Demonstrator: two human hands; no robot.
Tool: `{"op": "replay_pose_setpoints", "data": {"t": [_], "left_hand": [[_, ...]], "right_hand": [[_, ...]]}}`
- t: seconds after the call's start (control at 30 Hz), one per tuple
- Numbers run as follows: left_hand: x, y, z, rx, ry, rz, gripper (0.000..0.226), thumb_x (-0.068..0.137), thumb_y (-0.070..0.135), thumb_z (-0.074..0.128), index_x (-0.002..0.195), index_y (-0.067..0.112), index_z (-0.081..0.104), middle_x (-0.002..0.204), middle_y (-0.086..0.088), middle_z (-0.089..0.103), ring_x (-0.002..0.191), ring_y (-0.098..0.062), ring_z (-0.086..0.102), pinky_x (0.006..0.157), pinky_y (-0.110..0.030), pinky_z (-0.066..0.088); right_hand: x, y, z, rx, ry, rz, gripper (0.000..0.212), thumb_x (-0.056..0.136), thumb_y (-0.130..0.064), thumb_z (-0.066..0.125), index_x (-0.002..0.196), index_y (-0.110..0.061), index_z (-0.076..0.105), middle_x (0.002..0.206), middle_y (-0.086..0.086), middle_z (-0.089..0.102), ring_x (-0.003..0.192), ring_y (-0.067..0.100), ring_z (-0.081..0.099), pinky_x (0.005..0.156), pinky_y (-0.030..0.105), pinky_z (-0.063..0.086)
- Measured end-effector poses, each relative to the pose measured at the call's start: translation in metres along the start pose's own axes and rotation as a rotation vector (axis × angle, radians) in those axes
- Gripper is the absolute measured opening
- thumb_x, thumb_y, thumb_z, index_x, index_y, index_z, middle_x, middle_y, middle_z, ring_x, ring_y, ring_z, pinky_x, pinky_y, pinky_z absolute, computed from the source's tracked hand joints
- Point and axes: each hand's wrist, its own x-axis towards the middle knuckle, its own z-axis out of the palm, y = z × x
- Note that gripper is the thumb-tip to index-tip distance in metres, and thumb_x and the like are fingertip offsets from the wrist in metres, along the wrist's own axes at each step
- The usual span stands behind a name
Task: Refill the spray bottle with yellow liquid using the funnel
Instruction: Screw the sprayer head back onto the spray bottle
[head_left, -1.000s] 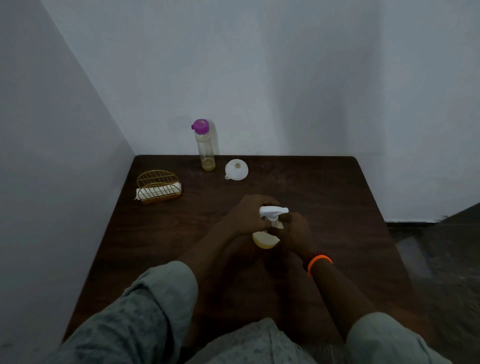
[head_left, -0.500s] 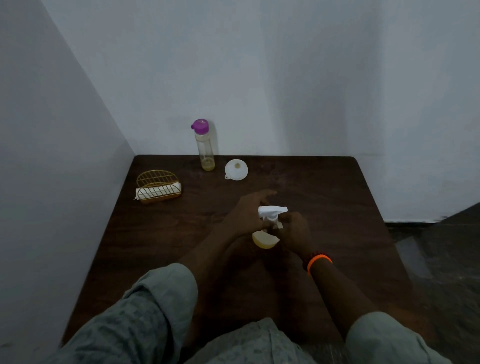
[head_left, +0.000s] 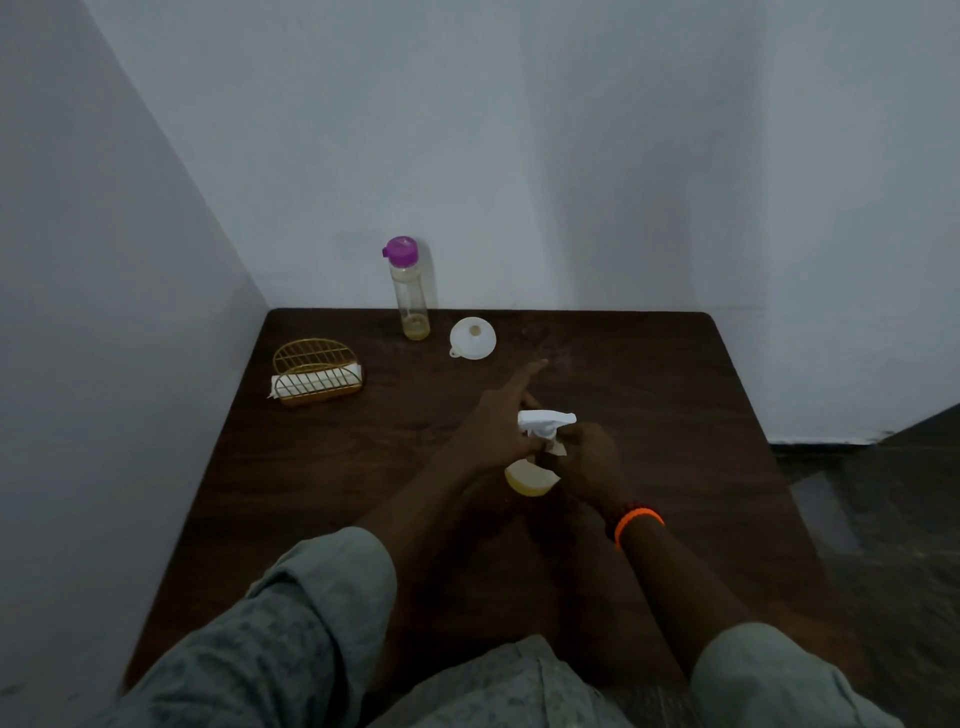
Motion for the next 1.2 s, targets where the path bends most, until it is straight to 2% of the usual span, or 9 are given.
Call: {"op": "replay_pose_setpoints", "data": {"t": [0.07,0.23,0.33,0.47,0.63,0.8,0.93,1.03,1.2], "left_hand": [[-0.001,0.001,-0.001,0.001,-0.033,0.024,0.09,0.072,0.022,0.083,0.149,0.02,0.036,0.091,0.002,0.073,0.085,-0.007,0.069,0.077,-0.016,0.053],[-0.003,-0.001,0.0,0.049,-0.014,-0.008,0.087,0.066,0.023,0.085,0.143,0.021,0.046,0.095,0.002,0.069,0.09,-0.01,0.066,0.081,-0.027,0.054],[-0.003,-0.001,0.002,0.051,0.016,-0.041,0.079,0.067,0.025,0.085,0.138,0.022,0.051,0.093,0.002,0.068,0.089,-0.011,0.065,0.081,-0.031,0.055],[-0.003,0.0,0.0,0.068,-0.032,0.022,0.077,0.064,0.002,0.077,0.136,0.015,0.054,0.105,-0.002,0.071,0.092,-0.014,0.068,0.079,-0.024,0.054],[-0.005,0.002,0.001,0.107,0.041,-0.004,0.067,0.063,0.026,0.08,0.127,0.011,0.062,0.093,0.003,0.066,0.083,-0.012,0.064,0.074,-0.02,0.048],[-0.006,0.0,0.006,0.118,0.099,-0.028,0.063,0.064,0.023,0.089,0.122,0.014,0.065,0.096,0.003,0.069,0.082,-0.008,0.064,0.074,-0.023,0.052],[-0.006,-0.005,0.004,0.116,0.1,-0.018,0.055,0.064,0.028,0.089,0.114,0.015,0.07,0.104,0.003,0.072,0.09,-0.007,0.067,0.078,-0.019,0.052],[0.003,-0.009,-0.002,0.166,0.028,-0.007,0.048,0.066,0.035,0.085,0.11,0.019,0.072,0.107,0.005,0.073,0.097,-0.009,0.067,0.085,-0.035,0.056],[0.021,0.003,-0.018,0.303,-0.23,0.092,0.032,0.065,0.029,0.08,0.097,0.024,0.076,0.094,0.01,0.074,0.082,-0.003,0.067,0.074,-0.027,0.054]], "right_hand": [[0.0,-0.001,-0.001,-0.01,-0.003,-0.013,0.028,0.073,-0.029,0.086,0.095,-0.014,0.078,0.084,0.0,0.071,0.076,0.012,0.063,0.067,0.028,0.044],[-0.003,-0.004,-0.004,-0.038,-0.002,-0.068,0.024,0.075,-0.028,0.085,0.091,-0.011,0.079,0.075,0.0,0.068,0.066,0.01,0.057,0.058,0.025,0.038],[-0.004,-0.005,-0.004,-0.007,-0.003,-0.037,0.022,0.073,-0.028,0.086,0.087,-0.012,0.079,0.074,0.0,0.069,0.066,0.011,0.06,0.062,0.029,0.043],[-0.006,-0.005,-0.004,-0.026,0.004,-0.023,0.027,0.074,-0.03,0.086,0.09,-0.011,0.077,0.077,-0.003,0.064,0.069,0.01,0.056,0.06,0.023,0.035],[-0.006,-0.007,-0.004,-0.049,-0.012,-0.049,0.029,0.074,-0.033,0.085,0.095,-0.014,0.078,0.086,0.003,0.074,0.076,0.015,0.065,0.063,0.028,0.046],[-0.011,-0.009,0.0,-0.037,0.041,0.001,0.032,0.07,-0.04,0.083,0.092,-0.018,0.078,0.089,0.002,0.075,0.084,0.019,0.068,0.075,0.041,0.055],[-0.017,-0.012,0.0,-0.053,0.065,0.003,0.027,0.079,-0.039,0.08,0.1,-0.022,0.077,0.081,-0.013,0.062,0.079,0.008,0.058,0.07,0.027,0.044],[-0.014,-0.01,-0.002,-0.099,0.017,-0.033,0.028,0.078,-0.046,0.079,0.099,-0.027,0.077,0.069,-0.022,0.053,0.066,-0.003,0.051,0.059,0.014,0.033],[-0.01,-0.013,-0.006,-0.066,-0.045,-0.027,0.024,0.08,-0.034,0.081,0.094,-0.018,0.07,0.077,-0.019,0.053,0.073,0.001,0.054,0.067,0.019,0.037]]}}
